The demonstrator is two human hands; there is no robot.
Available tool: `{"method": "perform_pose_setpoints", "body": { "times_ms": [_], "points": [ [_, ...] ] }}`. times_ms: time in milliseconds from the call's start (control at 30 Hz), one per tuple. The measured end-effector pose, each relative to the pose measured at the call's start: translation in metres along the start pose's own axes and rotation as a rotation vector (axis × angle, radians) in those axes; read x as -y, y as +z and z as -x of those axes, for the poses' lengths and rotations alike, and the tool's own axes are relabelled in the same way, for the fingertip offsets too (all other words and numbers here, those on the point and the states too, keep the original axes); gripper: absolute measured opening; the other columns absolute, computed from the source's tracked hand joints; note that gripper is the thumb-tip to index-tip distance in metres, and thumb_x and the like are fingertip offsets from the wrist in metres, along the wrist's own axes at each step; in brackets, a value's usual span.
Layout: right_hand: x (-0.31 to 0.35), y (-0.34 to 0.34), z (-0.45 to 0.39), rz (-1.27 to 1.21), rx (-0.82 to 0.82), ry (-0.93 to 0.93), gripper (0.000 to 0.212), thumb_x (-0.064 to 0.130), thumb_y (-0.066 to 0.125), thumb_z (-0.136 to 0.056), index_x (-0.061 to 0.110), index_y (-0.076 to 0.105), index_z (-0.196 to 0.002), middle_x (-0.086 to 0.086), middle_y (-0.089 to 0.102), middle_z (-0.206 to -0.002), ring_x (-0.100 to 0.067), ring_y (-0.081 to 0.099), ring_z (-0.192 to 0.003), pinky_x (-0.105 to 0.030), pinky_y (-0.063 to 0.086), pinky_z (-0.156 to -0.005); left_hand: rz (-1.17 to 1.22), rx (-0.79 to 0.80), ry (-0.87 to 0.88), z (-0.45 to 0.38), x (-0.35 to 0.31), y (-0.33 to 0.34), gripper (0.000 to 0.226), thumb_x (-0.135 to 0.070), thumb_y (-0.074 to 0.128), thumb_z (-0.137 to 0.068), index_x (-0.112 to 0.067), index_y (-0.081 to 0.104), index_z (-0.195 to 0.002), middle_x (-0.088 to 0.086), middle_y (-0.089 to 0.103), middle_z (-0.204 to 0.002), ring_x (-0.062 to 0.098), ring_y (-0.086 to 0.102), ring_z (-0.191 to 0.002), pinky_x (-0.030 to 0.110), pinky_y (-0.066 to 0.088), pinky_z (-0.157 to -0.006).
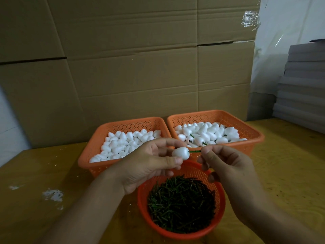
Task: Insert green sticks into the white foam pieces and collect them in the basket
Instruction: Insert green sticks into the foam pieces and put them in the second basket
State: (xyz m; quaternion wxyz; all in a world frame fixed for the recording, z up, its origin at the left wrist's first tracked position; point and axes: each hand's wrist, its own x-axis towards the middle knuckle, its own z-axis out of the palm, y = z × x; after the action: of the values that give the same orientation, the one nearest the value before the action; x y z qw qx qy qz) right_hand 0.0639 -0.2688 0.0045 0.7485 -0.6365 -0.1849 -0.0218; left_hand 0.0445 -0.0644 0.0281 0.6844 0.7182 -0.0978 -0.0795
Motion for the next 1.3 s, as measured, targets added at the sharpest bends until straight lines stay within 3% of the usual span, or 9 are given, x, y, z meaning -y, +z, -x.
{"method": "perform_pose_setpoints", "body": {
  "times_ms": [333,600,800,1000,1167,1300],
  "points": [
    [-0.003,0.001,0.001,0.043,0.002,-0.021,0.019,0.029,0.067,-0.083,0.011,0.073,-0.080,-0.003,0.072,-0.070,-0.004,0.064,-0.061,-0.019,0.048,-0.050,-0.017,-0.016,0.013,0.001,-0.001,0.003,0.036,-0.017,0.080,-0.080,-0.026,0.075,-0.114,-0.001,0.072,-0.101,0.010,0.067,-0.087,0.024,0.054,-0.078],
    [-0.005,0.004,0.004,0.032,0.030,-0.036,0.022,0.033,0.068,-0.077,0.013,0.073,-0.073,-0.005,0.071,-0.068,-0.007,0.061,-0.059,-0.018,0.046,-0.047,-0.029,-0.040,0.011,0.001,0.000,0.007,0.036,-0.021,0.083,-0.075,-0.026,0.077,-0.110,-0.002,0.074,-0.103,0.009,0.069,-0.086,0.022,0.054,-0.076],
    [-0.007,0.003,0.001,0.039,0.061,0.015,0.019,0.017,0.067,-0.090,0.013,0.075,-0.073,-0.005,0.070,-0.067,-0.009,0.060,-0.059,-0.018,0.045,-0.047,-0.038,-0.054,0.019,0.001,0.000,0.008,0.036,-0.022,0.082,-0.076,-0.025,0.076,-0.111,0.000,0.073,-0.102,0.010,0.069,-0.086,0.023,0.055,-0.076],
    [-0.006,0.002,0.001,0.067,0.144,0.083,0.020,0.015,0.064,-0.093,0.012,0.076,-0.077,-0.006,0.071,-0.071,-0.009,0.061,-0.060,-0.019,0.046,-0.048,-0.047,-0.068,0.018,0.002,-0.002,0.009,0.036,-0.022,0.080,-0.076,-0.029,0.076,-0.112,-0.002,0.073,-0.104,0.011,0.068,-0.086,0.023,0.055,-0.078],
    [-0.007,0.002,0.001,0.028,0.038,0.028,0.013,0.008,0.068,-0.089,0.010,0.075,-0.078,-0.004,0.070,-0.067,-0.008,0.061,-0.059,-0.018,0.045,-0.046,0.013,-0.111,0.035,0.002,-0.004,0.011,0.048,-0.018,0.079,-0.077,-0.027,0.069,-0.123,0.005,0.073,-0.111,0.013,0.070,-0.087,0.024,0.056,-0.076],
    [-0.009,0.003,0.001,0.048,-0.048,-0.043,0.009,0.007,0.073,-0.085,0.013,0.075,-0.080,-0.006,0.070,-0.066,-0.008,0.063,-0.058,-0.017,0.046,-0.047,0.059,-0.136,0.038,0.001,-0.004,0.014,0.041,-0.020,0.082,-0.072,-0.025,0.073,-0.112,0.003,0.074,-0.101,0.013,0.070,-0.084,0.023,0.056,-0.071]
  ]
}}
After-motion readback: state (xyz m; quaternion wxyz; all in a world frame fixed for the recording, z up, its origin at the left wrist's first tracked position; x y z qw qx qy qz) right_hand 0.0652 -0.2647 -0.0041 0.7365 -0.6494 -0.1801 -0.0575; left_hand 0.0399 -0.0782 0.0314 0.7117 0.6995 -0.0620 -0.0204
